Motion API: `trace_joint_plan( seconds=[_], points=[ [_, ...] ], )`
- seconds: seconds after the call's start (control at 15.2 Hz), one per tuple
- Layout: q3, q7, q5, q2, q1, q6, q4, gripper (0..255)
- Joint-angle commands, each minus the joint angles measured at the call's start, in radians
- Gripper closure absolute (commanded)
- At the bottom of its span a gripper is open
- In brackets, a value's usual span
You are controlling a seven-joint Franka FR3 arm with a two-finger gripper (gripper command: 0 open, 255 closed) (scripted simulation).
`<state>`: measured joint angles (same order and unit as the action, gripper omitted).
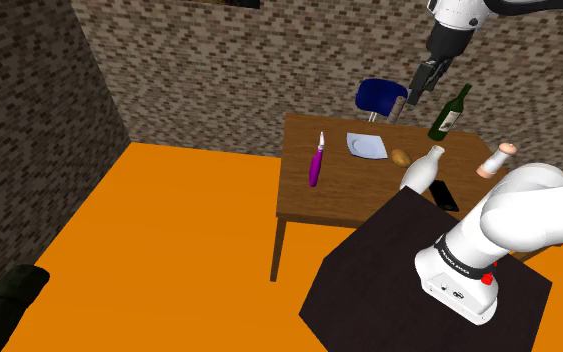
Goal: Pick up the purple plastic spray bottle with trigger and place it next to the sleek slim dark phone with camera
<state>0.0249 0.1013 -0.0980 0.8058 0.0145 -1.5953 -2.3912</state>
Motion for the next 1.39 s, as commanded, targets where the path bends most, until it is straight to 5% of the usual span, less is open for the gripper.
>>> trace_joint_plan(
  seconds=[0.0, 0.66, 1.32],
  points=[
    [0.000, 0.000, 0.000, 0.000, 0.000, 0.000, 0.000, 0],
    [0.027, -0.082, 0.047, -0.368, 0.020, -0.248, 0.038, 0],
    [0.058, -0.123, 0.126, -0.774, 0.033, -0.414, 0.197, 0]
  ],
)
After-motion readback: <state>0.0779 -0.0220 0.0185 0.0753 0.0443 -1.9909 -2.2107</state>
